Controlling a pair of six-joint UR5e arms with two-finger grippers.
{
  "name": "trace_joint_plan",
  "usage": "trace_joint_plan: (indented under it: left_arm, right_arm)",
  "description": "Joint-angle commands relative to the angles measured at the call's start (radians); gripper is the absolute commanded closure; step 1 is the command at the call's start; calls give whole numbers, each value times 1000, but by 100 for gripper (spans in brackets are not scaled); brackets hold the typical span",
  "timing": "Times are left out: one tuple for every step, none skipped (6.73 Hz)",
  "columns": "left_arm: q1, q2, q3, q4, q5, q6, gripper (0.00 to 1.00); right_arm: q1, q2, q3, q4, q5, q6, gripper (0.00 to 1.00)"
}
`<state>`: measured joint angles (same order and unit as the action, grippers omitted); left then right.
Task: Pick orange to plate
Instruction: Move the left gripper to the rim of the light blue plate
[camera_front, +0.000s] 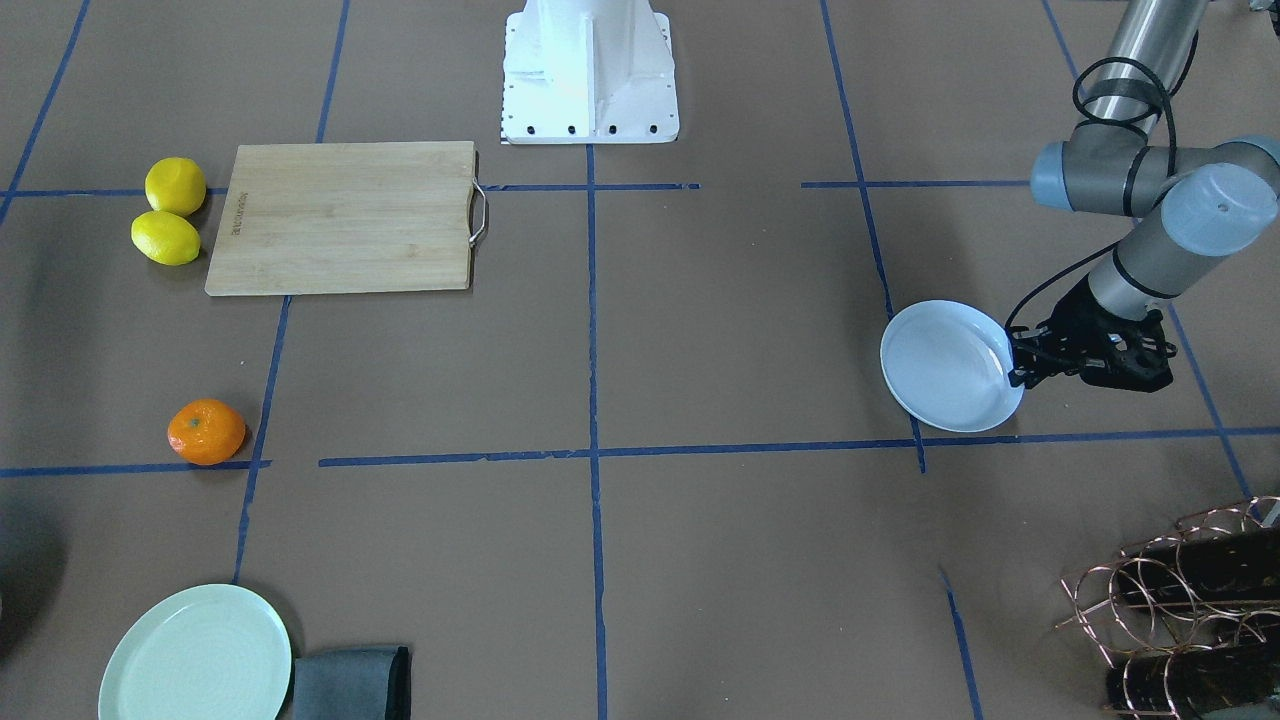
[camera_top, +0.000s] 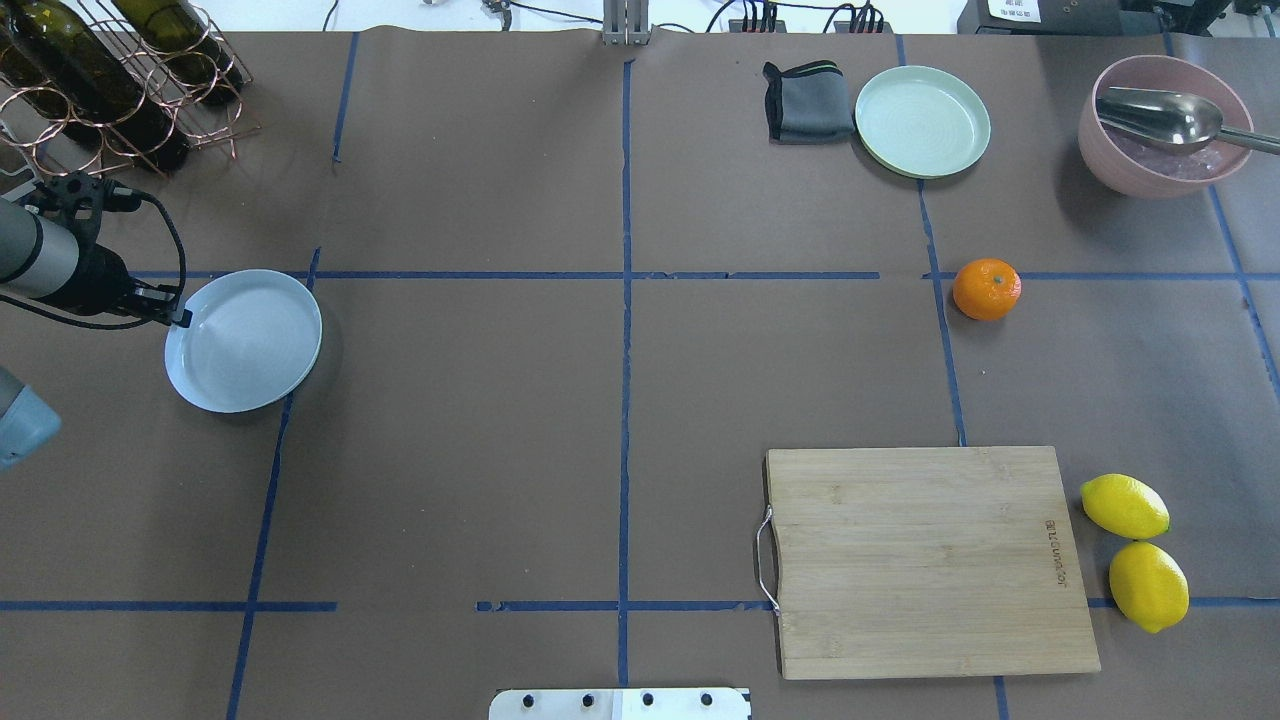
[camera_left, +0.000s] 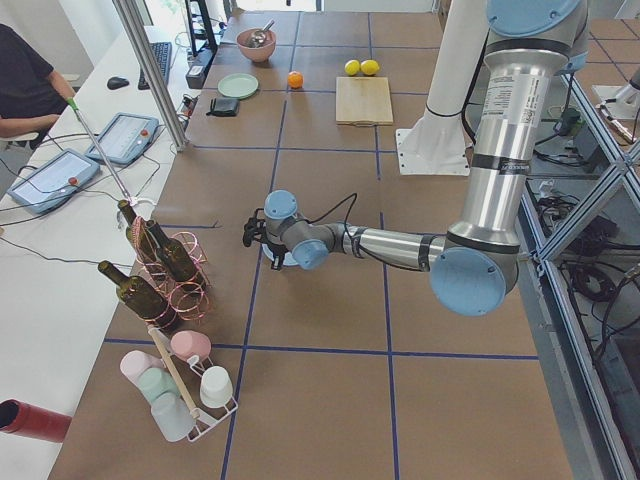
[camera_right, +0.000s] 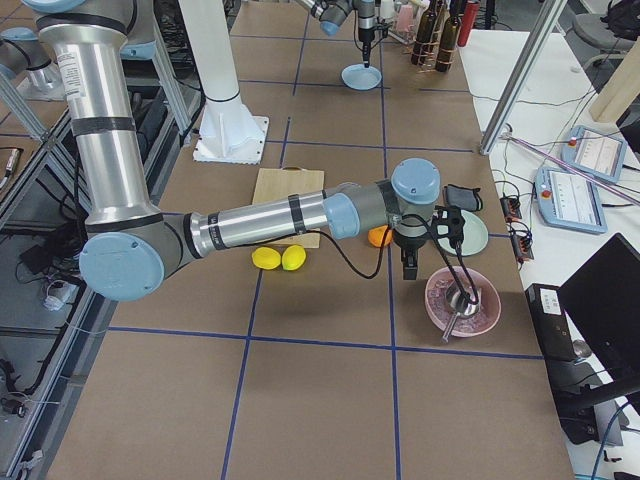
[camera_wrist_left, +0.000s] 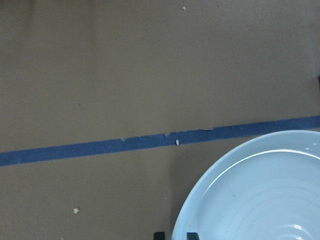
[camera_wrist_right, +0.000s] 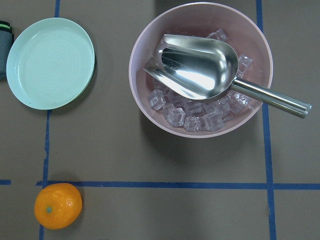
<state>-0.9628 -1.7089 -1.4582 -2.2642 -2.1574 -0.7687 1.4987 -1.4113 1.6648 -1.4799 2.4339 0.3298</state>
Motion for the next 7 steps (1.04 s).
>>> trace_joint_plan:
  left_arm:
    - [1, -1, -1, 0, 1, -1, 72]
    - [1, -1, -1, 0, 1, -1, 72]
    - [3, -1, 1, 0, 1, -1, 72]
    - [9, -1, 1, 0, 1, -1, 72]
    - [16, -1, 1, 2, 1, -3, 72]
    - [29, -1, 1, 2, 1, -9, 72]
    - [29, -1, -1, 0, -2, -6, 72]
  right_arm:
    - [0, 0, 9, -5, 1, 0, 0]
    - [0, 0, 10, -7, -1, 0, 0]
    - [0, 0, 10, -7, 1, 0, 0]
    - [0, 0, 10, -7, -1, 0, 0]
    - [0, 0, 10, -7, -1, 0, 0]
    - [0, 0, 10, -7, 1, 0, 0]
    - [0, 0, 10, -7, 1, 0, 0]
